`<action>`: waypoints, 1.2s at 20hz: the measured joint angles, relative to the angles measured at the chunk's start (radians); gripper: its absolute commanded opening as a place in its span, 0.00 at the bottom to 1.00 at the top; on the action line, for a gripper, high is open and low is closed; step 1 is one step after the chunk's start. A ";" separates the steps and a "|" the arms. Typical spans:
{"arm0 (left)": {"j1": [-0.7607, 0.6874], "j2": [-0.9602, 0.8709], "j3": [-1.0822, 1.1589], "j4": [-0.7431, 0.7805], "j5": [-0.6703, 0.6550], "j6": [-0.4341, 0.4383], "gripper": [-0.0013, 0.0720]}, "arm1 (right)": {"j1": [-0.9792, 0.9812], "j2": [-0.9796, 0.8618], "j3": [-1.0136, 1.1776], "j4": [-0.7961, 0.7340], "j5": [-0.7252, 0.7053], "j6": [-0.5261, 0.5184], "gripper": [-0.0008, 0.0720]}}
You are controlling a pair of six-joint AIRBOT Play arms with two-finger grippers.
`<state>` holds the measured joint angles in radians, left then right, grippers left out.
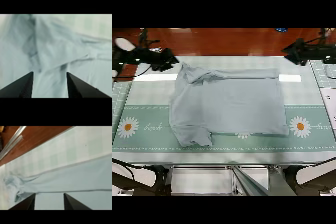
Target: Fold the shirts.
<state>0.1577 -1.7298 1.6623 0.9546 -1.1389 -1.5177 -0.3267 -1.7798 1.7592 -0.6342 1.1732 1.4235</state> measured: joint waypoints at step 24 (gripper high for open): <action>0.355 0.416 -1.070 -0.094 -0.117 0.273 0.70 | -0.244 0.837 -1.069 -0.294 0.054 -0.147 0.57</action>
<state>0.5129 -1.3140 0.5922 0.8608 -1.2556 -1.2449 -0.5705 -0.9424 0.6907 -0.9287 1.2274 1.2766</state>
